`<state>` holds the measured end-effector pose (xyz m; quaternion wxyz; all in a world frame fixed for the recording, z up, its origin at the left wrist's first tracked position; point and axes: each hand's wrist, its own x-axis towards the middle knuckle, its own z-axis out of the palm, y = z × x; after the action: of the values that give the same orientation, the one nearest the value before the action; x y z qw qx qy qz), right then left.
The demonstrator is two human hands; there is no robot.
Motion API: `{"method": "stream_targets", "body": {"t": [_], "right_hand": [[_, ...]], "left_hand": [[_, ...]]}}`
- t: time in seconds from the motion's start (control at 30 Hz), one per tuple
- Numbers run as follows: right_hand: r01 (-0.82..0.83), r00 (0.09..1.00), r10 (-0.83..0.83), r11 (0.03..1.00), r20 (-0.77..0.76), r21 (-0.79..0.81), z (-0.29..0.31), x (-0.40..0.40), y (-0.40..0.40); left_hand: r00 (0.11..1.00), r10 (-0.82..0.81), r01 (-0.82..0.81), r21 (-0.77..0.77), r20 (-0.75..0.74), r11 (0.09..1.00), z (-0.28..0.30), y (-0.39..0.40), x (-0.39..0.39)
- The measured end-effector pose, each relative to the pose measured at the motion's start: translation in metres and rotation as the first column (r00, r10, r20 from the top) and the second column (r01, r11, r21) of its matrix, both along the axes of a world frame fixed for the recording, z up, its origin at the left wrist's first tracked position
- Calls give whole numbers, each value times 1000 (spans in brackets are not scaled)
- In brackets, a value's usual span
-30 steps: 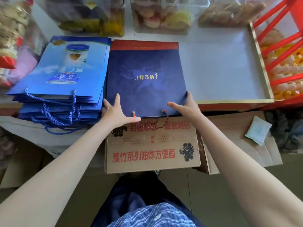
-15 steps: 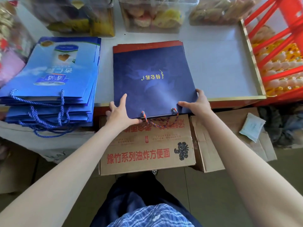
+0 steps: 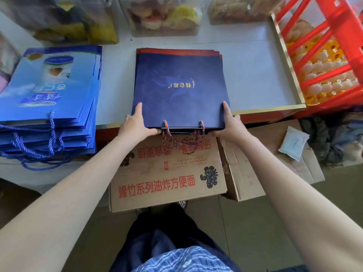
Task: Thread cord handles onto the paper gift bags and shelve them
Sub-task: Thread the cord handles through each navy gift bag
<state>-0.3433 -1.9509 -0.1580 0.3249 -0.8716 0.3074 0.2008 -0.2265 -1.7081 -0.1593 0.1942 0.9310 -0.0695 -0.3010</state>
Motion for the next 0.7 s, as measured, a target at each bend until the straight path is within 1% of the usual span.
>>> {"method": "stream_targets", "body": {"t": [0.03, 0.07, 0.1, 0.13, 0.17, 0.2, 0.23, 0.27, 0.3, 0.4, 0.47, 0.6, 0.67, 0.7], "right_hand": [[-7, 1000, 7, 999, -5, 39, 0, 0, -2], [1, 1000, -1, 993, -5, 117, -1, -1, -6], [36, 999, -40, 972, 15, 234, -3, -3, -10], [105, 990, -132, 926, 53, 364, -6, -5, -15], [202, 961, -266, 861, 76, 467, -8, -6, -19], [297, 914, -396, 800, 87, 521, -10, -5, -21], [369, 871, -482, 769, 94, 523, -12, -3, -23], [398, 850, -515, 763, 108, 510, -15, 0, -23], [391, 846, -516, 769, 132, 506, -19, 3, -22], [321, 872, -449, 824, 194, 466, -19, 9, -9], [329, 876, -430, 864, 218, 381, -17, 5, -1], [295, 883, -345, 935, 317, 196, 4, -20, 5], [304, 879, -330, 944, 345, 128, 19, -41, 7], [314, 871, -331, 944, 362, 107, 26, -52, 7]], "left_hand": [[1000, 0, 0, 1, -4, 1000, -2, 0, 1], [1000, 5, -5, -9, -26, 1000, -4, -1, 3], [998, 22, -25, -47, -67, 999, -5, 0, 4], [990, 57, -72, -121, -129, 990, -6, 2, 5], [973, 105, -149, -215, -206, 965, -7, 4, 5], [947, 158, -243, -305, -279, 921, -8, 7, 6], [923, 204, -324, -371, -326, 870, -10, 9, 5], [910, 238, -371, -409, -339, 834, -12, 10, 5], [910, 257, -383, -426, -324, 819, -14, 10, 4], [928, 282, -362, -406, -245, 839, -18, 9, 5], [927, 296, -366, -383, -229, 848, -16, 12, 5], [909, 264, -388, -426, -322, 817, -7, 16, -2], [913, 206, -359, -450, -352, 818, 2, 13, -9], [924, 171, -327, -475, -342, 817, 8, 10, -15]]}}
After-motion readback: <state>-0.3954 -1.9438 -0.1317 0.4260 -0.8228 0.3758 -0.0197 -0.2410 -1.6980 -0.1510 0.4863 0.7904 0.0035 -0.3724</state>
